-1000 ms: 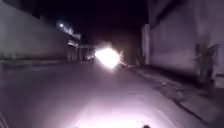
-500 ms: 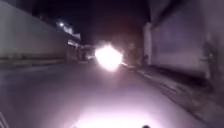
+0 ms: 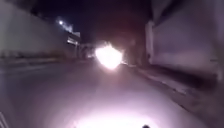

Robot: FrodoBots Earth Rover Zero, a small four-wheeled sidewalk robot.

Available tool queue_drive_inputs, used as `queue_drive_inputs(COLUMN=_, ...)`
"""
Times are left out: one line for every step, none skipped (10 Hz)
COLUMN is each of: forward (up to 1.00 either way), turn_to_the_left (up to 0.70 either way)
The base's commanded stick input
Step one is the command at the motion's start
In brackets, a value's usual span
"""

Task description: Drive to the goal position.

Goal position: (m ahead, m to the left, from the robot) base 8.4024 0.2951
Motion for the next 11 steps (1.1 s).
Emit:
queue_drive_inputs(forward=0.70, turn_to_the_left=0.00)
queue_drive_inputs(forward=0.70, turn_to_the_left=0.00)
queue_drive_inputs(forward=0.70, turn_to_the_left=0.00)
queue_drive_inputs(forward=0.70, turn_to_the_left=0.00)
queue_drive_inputs(forward=0.70, turn_to_the_left=0.00)
queue_drive_inputs(forward=0.70, turn_to_the_left=0.00)
queue_drive_inputs(forward=0.70, turn_to_the_left=0.00)
queue_drive_inputs(forward=0.70, turn_to_the_left=0.00)
queue_drive_inputs(forward=0.70, turn_to_the_left=0.00)
queue_drive_inputs(forward=0.70, turn_to_the_left=0.00)
queue_drive_inputs(forward=0.70, turn_to_the_left=0.00)
